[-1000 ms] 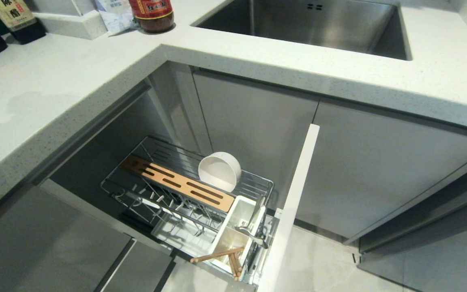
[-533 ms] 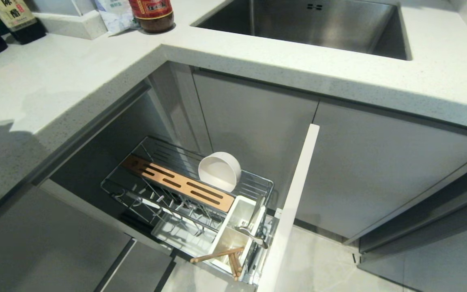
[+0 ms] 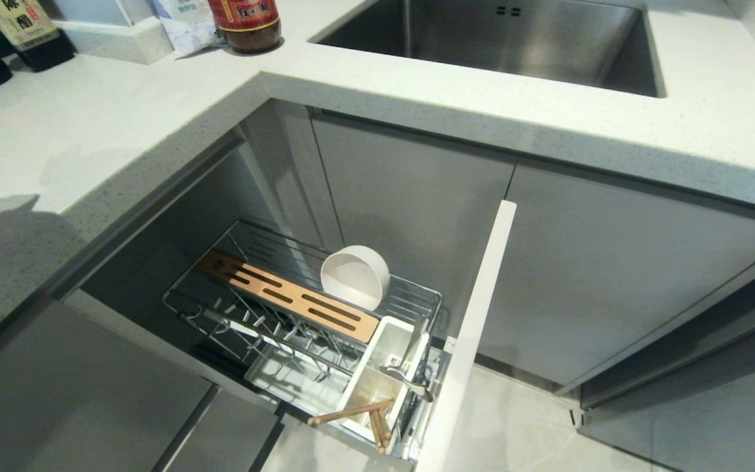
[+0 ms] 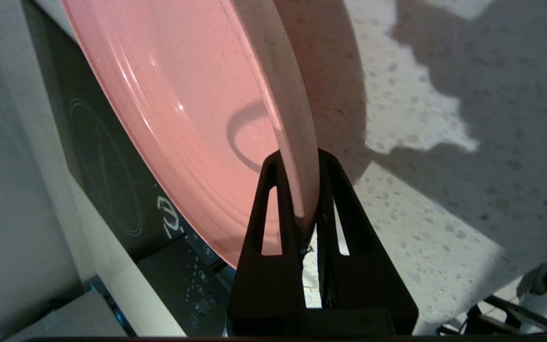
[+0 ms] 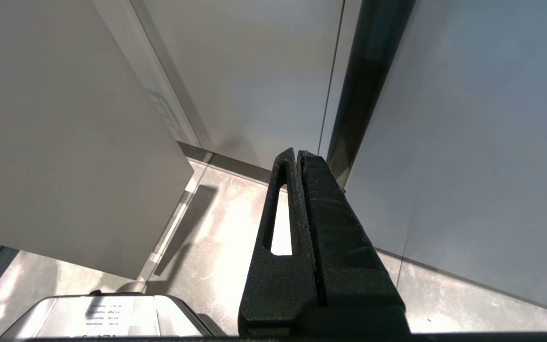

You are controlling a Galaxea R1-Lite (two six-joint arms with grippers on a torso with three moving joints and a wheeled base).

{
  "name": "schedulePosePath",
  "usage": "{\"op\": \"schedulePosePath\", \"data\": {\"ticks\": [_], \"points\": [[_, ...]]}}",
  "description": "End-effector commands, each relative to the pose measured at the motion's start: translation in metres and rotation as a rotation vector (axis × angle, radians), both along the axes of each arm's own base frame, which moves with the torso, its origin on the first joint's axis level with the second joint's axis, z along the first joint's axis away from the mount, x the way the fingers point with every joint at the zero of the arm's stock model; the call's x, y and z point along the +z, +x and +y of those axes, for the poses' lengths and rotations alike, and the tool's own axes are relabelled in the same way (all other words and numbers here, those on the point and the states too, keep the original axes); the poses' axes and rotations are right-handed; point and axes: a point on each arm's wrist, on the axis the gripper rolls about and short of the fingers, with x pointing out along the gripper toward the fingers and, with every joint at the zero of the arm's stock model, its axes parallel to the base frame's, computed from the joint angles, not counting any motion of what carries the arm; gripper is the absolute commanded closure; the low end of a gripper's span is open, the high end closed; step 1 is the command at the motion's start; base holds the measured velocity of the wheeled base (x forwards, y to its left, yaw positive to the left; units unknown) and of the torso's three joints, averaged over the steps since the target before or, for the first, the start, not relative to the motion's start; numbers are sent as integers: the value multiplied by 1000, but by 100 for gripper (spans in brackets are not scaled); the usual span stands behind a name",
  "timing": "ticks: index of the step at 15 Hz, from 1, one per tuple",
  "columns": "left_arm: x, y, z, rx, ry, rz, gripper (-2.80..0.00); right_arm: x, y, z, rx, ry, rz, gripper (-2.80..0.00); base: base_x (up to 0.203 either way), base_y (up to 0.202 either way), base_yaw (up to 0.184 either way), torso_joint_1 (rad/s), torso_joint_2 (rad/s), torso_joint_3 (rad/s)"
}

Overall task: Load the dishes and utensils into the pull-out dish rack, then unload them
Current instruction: Take the plate out of the cupboard

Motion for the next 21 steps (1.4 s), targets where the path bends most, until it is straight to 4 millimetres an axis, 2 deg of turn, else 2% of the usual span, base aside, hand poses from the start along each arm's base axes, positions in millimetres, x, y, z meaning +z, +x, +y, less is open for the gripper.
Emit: {"op": "schedulePosePath", "data": {"ticks": [1, 10, 15, 16, 21], "points": [[-1, 0, 0, -3, 0, 13, 0, 0, 0, 0, 0, 0, 0, 0, 0, 0, 0, 0, 0, 0], [-2, 5, -1, -6, 1, 9, 0, 0, 0, 0, 0, 0, 0, 0, 0, 0, 0, 0, 0, 0], [1, -1, 0, -9, 2, -5, -5, 0, 0, 0, 0, 0, 0, 0, 0, 0, 0, 0, 0, 0], [1, -1, 0, -5, -1, -12, -280, 0, 0, 0, 0, 0, 0, 0, 0, 0, 0, 0, 0, 0], [6, -1, -1, -7, -16, -79, -280, 0, 0, 0, 0, 1, 0, 0, 0, 0, 0, 0, 0, 0]]}}
